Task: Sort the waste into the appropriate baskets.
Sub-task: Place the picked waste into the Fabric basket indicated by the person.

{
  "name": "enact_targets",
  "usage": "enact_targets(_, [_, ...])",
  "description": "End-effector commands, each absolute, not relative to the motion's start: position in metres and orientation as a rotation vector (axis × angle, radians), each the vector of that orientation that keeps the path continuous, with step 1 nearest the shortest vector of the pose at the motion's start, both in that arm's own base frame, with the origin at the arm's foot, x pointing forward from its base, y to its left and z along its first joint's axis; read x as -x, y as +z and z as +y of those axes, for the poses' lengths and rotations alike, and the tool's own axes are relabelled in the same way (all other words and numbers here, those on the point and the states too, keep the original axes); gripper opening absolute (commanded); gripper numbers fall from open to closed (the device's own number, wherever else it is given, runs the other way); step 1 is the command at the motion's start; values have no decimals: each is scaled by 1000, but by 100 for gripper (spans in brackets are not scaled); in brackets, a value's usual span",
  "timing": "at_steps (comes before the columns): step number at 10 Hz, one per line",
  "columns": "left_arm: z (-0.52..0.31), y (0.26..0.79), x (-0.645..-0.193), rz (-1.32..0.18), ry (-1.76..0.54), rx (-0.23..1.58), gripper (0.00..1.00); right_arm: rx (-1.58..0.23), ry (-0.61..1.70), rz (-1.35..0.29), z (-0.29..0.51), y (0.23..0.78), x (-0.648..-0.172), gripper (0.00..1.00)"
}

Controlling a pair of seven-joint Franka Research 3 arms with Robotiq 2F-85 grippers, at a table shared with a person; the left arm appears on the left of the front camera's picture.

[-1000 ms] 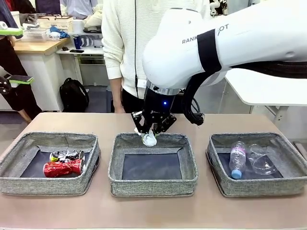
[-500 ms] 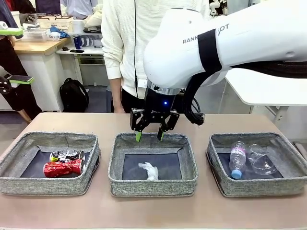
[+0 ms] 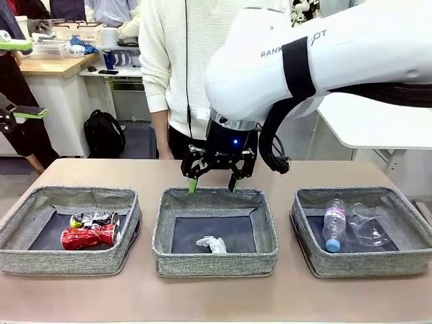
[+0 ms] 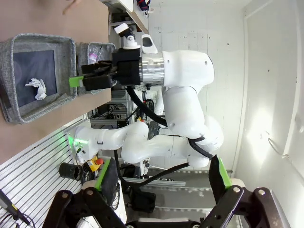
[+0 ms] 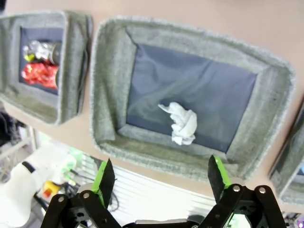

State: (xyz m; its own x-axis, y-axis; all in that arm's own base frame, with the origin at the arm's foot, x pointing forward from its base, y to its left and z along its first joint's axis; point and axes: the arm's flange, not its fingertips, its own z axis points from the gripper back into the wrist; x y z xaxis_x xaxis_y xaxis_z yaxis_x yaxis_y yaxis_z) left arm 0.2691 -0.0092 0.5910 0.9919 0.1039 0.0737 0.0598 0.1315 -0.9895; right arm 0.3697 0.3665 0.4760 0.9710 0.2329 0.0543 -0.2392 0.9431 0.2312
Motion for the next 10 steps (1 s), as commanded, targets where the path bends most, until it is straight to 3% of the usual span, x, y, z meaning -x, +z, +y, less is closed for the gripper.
enact_targets(1, [-6,591,-268,-138,7,1437,100,-316,127,-102,334,516,-356,100])
enact_targets(4, [-6,591,-268,-138,7,1437,100,-692,-47,-209,252,614,-306,100])
enact_targets(5, [-6,591,-268,-138,7,1437,100,-707,-75,-198,225,617,-291,100])
enact_targets(10, [-6,591,-268,-138,7,1437,100,-1353,-263,-292,95,573,-241,100])
